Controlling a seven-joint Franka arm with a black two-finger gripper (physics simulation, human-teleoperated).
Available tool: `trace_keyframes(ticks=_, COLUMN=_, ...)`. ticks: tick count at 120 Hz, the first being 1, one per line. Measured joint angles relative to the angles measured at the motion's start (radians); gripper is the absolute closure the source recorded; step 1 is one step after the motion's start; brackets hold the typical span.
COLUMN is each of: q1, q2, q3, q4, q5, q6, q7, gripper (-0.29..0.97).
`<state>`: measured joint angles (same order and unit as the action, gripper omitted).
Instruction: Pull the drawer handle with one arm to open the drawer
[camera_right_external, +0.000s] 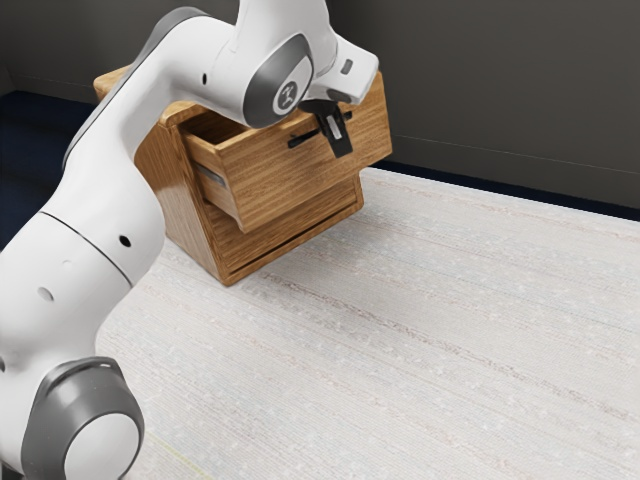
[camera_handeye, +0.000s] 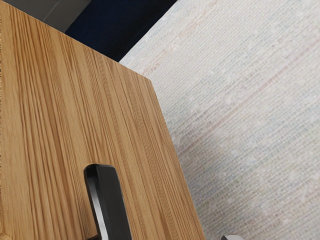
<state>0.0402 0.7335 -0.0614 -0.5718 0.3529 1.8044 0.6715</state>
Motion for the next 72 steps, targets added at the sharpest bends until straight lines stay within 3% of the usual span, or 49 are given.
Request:
trace_keyframes(ticks=47, q1=-0.034, q2=-0.003, q3=0.018, q4=-0.001, q5=0.005, q6=0.008, q7=-0.007, gripper=0.55)
trace_keyframes(ticks=54, q1=-0.039, q2=-0.003, q3=0.016, q4=0.000, q5=0.007, q6=0.011, q7=-0.009, gripper=0.65)
trace_keyframes(ticks=63, q1=-0.051, q2=-0.005, q3=0.019, q4=0.000, q5=0.004, q6=0.012, q7=-0.010, gripper=0.55)
trace_keyframes(ticks=72, q1=-0.059, q2=-0.005, q3=0.016, q4=0.000, q5=-0.003, q6=0.013, q7=-0.011, gripper=0.62)
